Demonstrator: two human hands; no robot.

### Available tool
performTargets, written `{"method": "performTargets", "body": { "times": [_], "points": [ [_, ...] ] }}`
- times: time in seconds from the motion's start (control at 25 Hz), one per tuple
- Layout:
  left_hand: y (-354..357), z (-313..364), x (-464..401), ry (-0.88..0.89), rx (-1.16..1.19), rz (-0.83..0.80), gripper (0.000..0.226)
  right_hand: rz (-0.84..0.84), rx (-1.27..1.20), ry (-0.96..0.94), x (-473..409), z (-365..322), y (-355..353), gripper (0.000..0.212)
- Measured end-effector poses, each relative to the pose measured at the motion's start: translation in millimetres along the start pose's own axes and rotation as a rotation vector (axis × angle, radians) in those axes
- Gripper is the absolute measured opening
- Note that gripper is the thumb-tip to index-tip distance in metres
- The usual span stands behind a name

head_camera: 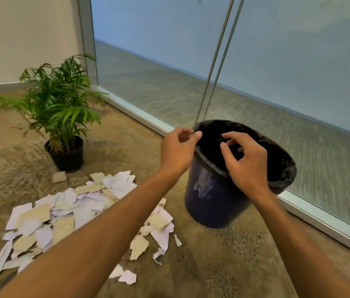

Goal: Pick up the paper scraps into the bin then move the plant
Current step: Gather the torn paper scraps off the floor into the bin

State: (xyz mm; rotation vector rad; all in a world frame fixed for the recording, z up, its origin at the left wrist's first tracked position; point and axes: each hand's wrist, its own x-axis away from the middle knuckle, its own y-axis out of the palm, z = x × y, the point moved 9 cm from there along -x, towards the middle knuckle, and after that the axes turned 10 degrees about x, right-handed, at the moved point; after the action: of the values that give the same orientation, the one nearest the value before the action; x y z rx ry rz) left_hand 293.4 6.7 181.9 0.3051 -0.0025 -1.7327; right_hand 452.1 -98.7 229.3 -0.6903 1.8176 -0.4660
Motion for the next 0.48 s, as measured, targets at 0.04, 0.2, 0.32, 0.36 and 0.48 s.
{"method": "performTargets", "body": {
  "times": [0.04, 0.2, 0.32, 0.36, 0.48],
  "points": [
    [-22, -2, 7, 0.018, -0.029, 0.01, 0.015, -0.006, -0.015, -0.076, 4, -18, 8, 0.02],
    [-136, -36, 54, -0.009, -0.238, 0.036, 0.004, -0.122, -0.091, -0.236, 35, -79, 68, 0.017],
    [-233, -72, 99, -0.146, -0.408, 0.112, 0.009, -0.338, -0.122, -0.239, 69, -104, 130, 0.016],
    [-262, -84, 115, -0.202, -0.442, 0.147, 0.012, -0.44, -0.121, -0.235, 82, -109, 152, 0.017],
    [-323, -110, 156, -0.316, -0.565, 0.236, 0.016, -0.752, -0.103, -0.236, 129, -119, 214, 0.023]
  ]
}}
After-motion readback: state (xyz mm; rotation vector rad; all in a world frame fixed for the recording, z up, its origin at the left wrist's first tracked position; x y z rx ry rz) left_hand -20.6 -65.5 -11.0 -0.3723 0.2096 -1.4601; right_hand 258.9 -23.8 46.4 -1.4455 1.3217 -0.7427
